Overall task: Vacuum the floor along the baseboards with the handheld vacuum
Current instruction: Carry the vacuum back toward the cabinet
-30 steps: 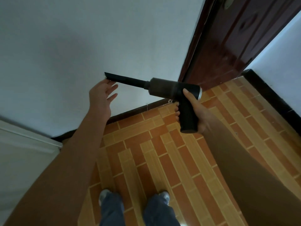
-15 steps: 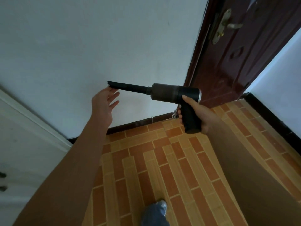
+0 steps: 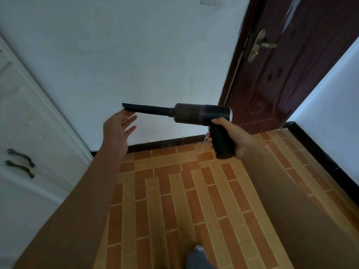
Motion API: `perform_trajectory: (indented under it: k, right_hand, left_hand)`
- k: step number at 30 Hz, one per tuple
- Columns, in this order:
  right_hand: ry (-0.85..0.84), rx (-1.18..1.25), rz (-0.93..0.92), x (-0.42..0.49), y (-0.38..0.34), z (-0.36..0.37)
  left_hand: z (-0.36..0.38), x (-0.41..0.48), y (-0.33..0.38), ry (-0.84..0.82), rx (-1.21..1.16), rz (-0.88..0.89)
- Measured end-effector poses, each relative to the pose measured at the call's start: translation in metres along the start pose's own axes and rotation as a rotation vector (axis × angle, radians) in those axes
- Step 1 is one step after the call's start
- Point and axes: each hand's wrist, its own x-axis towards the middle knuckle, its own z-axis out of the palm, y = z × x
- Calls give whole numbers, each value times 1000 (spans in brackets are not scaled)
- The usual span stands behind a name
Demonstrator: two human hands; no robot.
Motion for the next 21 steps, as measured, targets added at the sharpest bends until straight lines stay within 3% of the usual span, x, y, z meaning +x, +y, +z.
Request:
perform_trajectory:
  k: [11,21]
  right_hand:
    - [-77,-90,-37,-40,-5,-65]
    - [-205,-275,-6,-81,-15,-154]
  left_hand:
    - [28,-87,-20,67,-54,67]
    - [79,-191,-76,283,-163,94]
